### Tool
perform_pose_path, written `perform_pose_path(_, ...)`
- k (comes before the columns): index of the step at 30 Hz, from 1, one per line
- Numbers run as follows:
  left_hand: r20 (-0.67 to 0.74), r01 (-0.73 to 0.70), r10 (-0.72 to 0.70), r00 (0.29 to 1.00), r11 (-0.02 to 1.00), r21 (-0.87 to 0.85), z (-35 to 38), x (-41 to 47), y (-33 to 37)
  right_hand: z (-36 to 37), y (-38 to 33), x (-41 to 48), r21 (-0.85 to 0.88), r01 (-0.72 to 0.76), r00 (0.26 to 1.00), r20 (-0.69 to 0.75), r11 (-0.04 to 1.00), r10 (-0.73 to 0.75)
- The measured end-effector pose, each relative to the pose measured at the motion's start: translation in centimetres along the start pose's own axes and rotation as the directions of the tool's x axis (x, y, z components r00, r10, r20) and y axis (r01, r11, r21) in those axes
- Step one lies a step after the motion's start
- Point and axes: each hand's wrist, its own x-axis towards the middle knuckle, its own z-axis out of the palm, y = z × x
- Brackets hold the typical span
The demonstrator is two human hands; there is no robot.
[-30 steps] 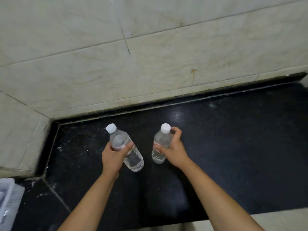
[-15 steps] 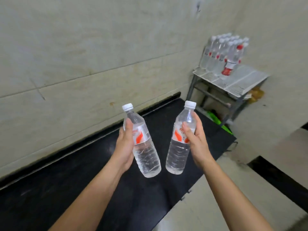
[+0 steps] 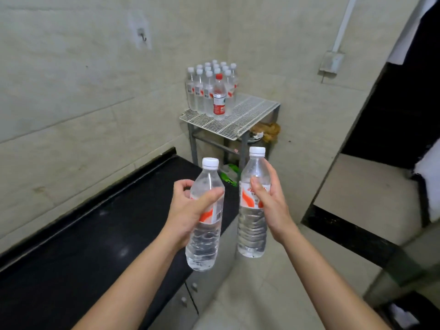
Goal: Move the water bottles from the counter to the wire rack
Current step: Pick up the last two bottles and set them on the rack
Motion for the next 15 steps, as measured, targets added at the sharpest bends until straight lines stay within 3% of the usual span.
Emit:
perform_pose_path(8, -0.045, 0.094, -0.106, 0.993, 0.972, -0.217, 11.5, 6.6, -0.1, -10.4, -0.7, 6.7, 0.059, -0.043, 0.999, -0.023, 0.997, 0.044)
perform_pose_path(15, 0.066, 0.116, -0.102, 0.993, 0.959, -0.257, 14.7, 18.3, 0.3, -12.6, 1.2, 18.2, -0.057, 0.003, 1.0, -0.019, 0.998, -0.004)
